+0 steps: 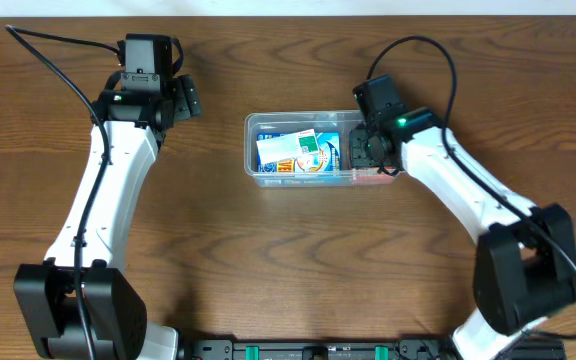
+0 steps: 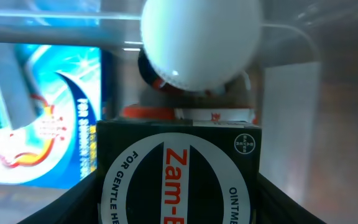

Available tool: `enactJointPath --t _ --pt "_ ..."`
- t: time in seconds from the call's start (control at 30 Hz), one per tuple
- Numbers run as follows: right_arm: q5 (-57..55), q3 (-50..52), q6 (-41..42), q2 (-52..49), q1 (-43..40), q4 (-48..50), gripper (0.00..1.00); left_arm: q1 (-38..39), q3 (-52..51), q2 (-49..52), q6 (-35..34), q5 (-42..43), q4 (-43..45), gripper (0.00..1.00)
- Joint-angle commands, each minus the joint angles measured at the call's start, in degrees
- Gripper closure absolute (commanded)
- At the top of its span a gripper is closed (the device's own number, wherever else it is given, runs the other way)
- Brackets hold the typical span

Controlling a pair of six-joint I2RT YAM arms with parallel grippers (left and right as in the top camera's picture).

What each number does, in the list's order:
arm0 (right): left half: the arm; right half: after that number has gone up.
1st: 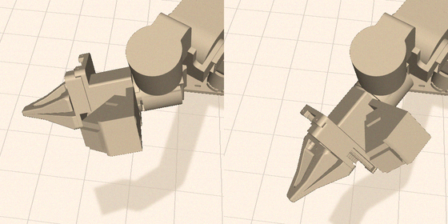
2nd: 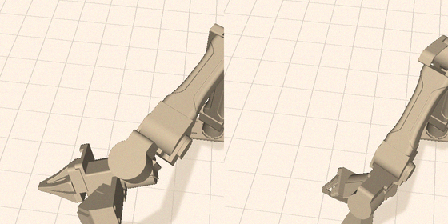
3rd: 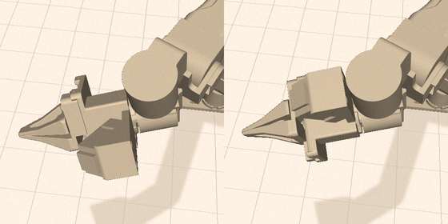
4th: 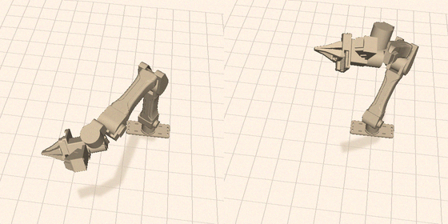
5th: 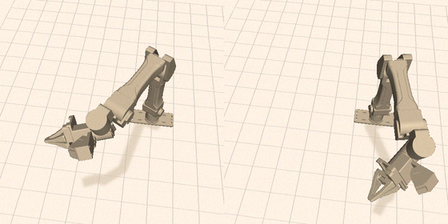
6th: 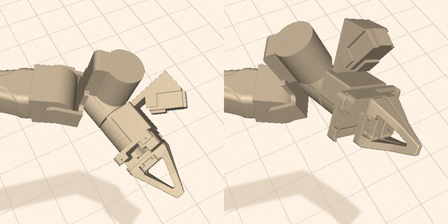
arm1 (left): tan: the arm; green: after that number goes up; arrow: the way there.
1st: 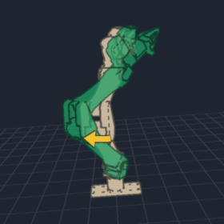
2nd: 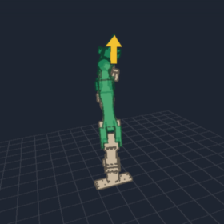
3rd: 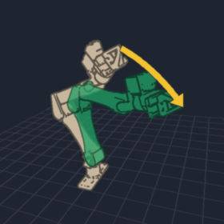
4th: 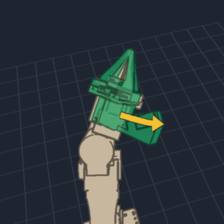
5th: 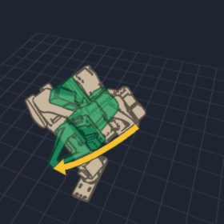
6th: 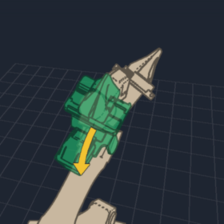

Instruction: Pack container

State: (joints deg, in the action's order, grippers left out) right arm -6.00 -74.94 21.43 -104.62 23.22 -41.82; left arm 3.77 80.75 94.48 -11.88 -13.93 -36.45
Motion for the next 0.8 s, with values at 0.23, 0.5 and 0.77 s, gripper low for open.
enactJointPath --t 0.23,0.5,0.77 --pt "-0.7 -0.3 0.8 -3.8 1.0 0.6 0.36 -0.2 0.2 -1.3 -0.5 -0.7 -0.2 0.02" --pt "-0.6 -0.5 0.6 -1.8 1.0 -0.4 0.23 -0.2 0.2 -1.3 -0.5 -0.7 -0.2 0.02" --pt "-0.6 -0.5 -1.2 10.2 1.0 -1.8 0.2 -0.2 0.2 -1.3 -0.5 -0.7 -0.2 0.02"
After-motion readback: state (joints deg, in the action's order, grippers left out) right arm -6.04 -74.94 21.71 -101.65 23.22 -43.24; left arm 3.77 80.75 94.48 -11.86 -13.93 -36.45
